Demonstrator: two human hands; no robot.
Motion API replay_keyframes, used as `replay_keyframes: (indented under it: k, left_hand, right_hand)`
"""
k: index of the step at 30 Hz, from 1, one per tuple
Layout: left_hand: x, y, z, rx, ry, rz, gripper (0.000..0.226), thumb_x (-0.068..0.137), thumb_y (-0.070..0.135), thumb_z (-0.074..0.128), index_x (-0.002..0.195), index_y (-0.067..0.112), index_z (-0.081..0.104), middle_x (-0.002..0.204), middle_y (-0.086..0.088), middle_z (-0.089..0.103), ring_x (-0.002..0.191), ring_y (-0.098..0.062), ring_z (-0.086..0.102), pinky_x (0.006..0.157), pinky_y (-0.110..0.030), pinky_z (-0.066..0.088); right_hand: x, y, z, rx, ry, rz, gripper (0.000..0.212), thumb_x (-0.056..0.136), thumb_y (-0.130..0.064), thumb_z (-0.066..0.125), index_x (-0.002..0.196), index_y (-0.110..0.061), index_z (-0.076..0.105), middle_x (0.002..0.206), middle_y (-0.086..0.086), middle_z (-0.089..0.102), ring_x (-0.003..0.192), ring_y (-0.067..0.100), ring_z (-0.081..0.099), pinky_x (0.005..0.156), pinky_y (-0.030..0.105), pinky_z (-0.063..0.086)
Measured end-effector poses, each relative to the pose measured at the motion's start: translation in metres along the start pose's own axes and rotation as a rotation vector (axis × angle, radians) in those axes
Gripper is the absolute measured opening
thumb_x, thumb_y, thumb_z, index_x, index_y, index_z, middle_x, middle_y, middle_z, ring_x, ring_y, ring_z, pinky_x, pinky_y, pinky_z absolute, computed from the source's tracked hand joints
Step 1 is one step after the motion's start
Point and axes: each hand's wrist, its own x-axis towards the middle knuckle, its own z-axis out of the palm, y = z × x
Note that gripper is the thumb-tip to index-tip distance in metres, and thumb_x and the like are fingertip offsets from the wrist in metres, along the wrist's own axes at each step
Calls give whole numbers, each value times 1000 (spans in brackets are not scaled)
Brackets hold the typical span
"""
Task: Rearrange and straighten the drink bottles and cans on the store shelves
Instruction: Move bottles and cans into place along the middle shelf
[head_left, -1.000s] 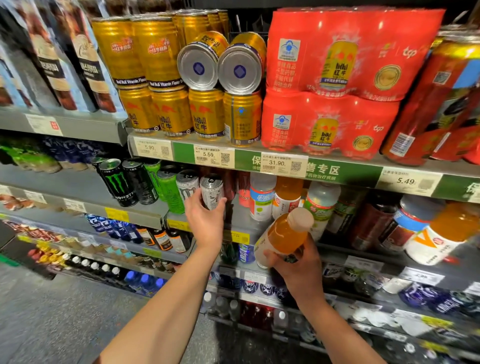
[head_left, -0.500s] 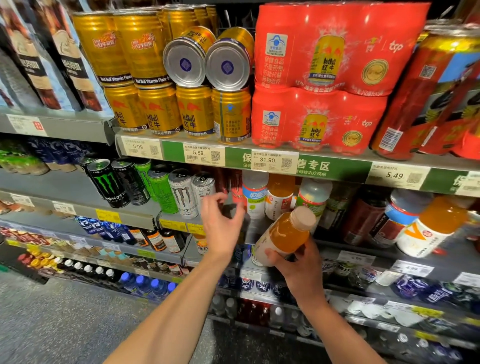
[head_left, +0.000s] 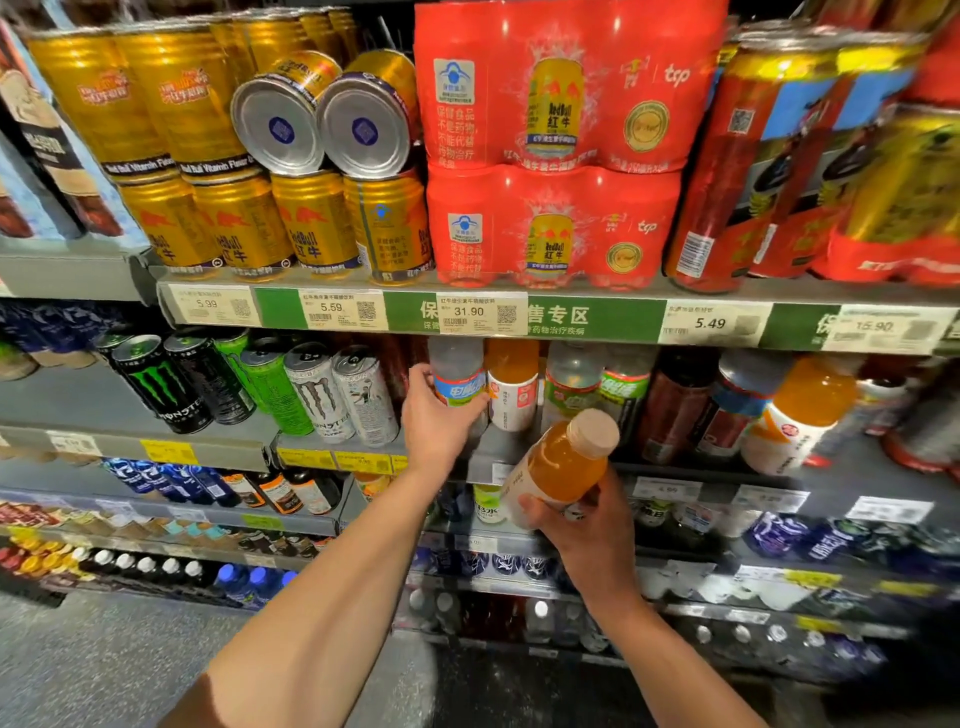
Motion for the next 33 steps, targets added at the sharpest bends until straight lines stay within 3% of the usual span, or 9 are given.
replay_keyframes:
  k: [5, 7, 9, 14, 17, 20, 24, 27, 33]
  left_hand:
    - [-38, -2, -20, -187, 86, -35, 75, 67, 19, 92, 124, 26, 44, 110, 19, 57, 98, 10, 56, 85, -3, 43]
    - [-50, -5, -32, -262, 125, -80, 79, 67, 19, 93, 132, 16, 47, 115, 12, 61, 102, 5, 59, 87, 2, 40]
    - [-60, -5, -48, -308, 181, -115, 73, 68, 16, 92, 130, 6, 53, 119, -1, 66, 105, -7, 63, 93, -3, 43]
    - [-67, -9, -92, -460, 168, -170, 62, 78, -7, 80, 130, -4, 47, 110, -11, 63, 78, 15, 65, 75, -3, 50]
    - [-62, -18, -115, -479, 142, -161, 61, 75, -12, 79, 127, -1, 50, 110, -10, 65, 81, 13, 67, 73, -4, 50]
    - [-51, -28, -134, -489, 96, -182, 61, 72, -12, 81, 122, 6, 52, 108, -8, 69, 85, 3, 71, 80, -15, 57]
    - [-42, -38, -152, -491, 78, -175, 67, 64, 17, 93, 116, 2, 54, 96, -4, 69, 97, -24, 71, 90, -39, 57]
    - [-39, -53, -163, -446, 107, -136, 82, 55, 35, 98, 120, 5, 58, 110, -10, 72, 102, -20, 71, 85, -26, 57]
    - [-34, -74, -180, -452, 40, -143, 65, 67, 3, 90, 122, 6, 57, 108, -4, 71, 90, -3, 71, 76, -13, 55]
  right_hand:
    - [6, -4, 2, -9, -15, -19, 58, 69, -14, 89, 113, -35, 58, 106, -26, 68, 98, 0, 66, 80, 17, 53]
    - [12, -8, 10, 7, -48, -22, 58, 70, -11, 89, 114, -33, 58, 106, -24, 69, 99, -1, 66, 80, 15, 53]
    - [21, -12, 24, 7, -72, -38, 59, 71, -8, 88, 119, -24, 58, 109, -14, 70, 100, 3, 67, 81, 16, 53]
    - [39, -22, 67, -78, -78, -100, 56, 72, -15, 88, 109, -40, 53, 108, -19, 65, 100, -2, 65, 80, 12, 50]
    - [47, -23, 89, -139, -62, -127, 51, 73, -15, 89, 99, -43, 55, 91, -23, 68, 89, -9, 64, 77, 18, 54]
    - [53, -23, 110, -159, -91, -110, 56, 72, -20, 89, 114, -36, 56, 100, -24, 69, 93, -11, 63, 82, 18, 54]
    - [66, -19, 135, -212, -122, -58, 71, 73, -29, 88, 128, -36, 42, 121, -12, 61, 110, 7, 61, 91, 24, 48]
    - [77, -12, 151, -278, -93, -40, 69, 71, -28, 88, 125, -32, 45, 121, -6, 62, 107, 15, 63, 88, 34, 53]
    - [97, -7, 165, -356, -99, -8, 62, 64, -27, 89, 115, -20, 55, 97, -9, 67, 90, 19, 66, 82, 47, 57]
